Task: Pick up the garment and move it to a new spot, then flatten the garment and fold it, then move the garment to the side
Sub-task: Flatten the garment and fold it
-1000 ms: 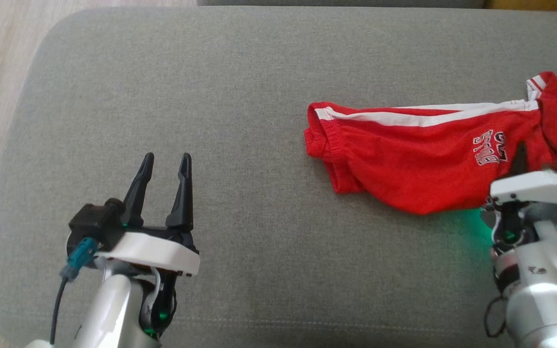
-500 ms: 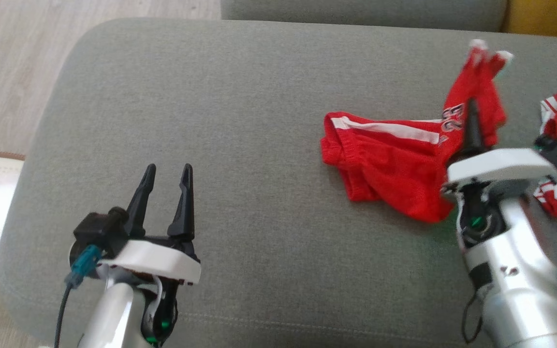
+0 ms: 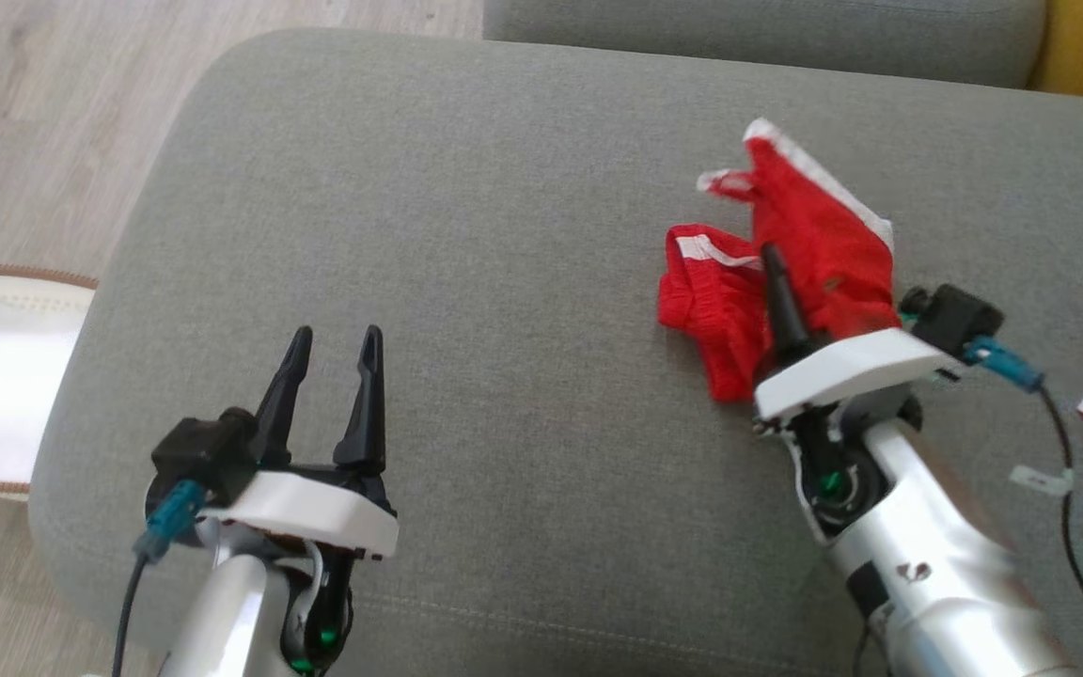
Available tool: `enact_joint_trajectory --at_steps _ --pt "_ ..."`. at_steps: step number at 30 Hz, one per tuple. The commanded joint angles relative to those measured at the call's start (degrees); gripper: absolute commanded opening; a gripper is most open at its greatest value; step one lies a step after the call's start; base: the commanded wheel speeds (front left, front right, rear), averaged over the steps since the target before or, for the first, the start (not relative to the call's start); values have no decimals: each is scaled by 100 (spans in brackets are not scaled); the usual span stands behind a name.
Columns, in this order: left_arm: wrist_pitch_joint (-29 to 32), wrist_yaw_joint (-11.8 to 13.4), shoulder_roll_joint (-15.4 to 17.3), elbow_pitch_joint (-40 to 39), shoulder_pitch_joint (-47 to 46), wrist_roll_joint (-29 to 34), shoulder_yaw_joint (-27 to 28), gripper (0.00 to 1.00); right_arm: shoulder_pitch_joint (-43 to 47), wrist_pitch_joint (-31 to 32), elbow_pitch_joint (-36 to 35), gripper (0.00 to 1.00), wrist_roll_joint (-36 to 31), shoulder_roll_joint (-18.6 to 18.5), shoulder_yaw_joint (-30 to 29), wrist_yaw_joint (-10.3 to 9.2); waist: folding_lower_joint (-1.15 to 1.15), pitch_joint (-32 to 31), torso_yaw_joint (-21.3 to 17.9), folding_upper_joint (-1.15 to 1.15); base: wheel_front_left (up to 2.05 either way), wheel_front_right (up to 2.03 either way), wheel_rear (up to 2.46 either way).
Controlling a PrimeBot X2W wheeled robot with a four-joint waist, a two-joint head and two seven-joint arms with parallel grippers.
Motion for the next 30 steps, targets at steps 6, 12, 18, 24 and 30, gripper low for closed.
enact_joint_trajectory --at_steps 6,12,18,24,30 --pt "-29 56 43 -148 -85 -80 115 100 -154 -79 105 22 75 106 808 40 0 56 126 0 0 0 0" --pt "-29 74 43 -148 -109 -115 96 100 -188 -28 414 100 28 106 1454 40 0 127 191 0 0 0 0" --pt "-29 76 43 -139 -135 -129 91 100 -285 35 811 100 -43 106 1811 40 0 183 201 0 0 0 0" --pt "-29 101 43 -134 -157 -152 115 100 -463 -30 1101 100 62 106 1990 40 0 208 117 0 0 0 0" --pt "-29 81 43 -172 -166 -98 187 100 -728 -363 1193 100 -226 106 2046 40 0 143 -157 0 0 0 0"
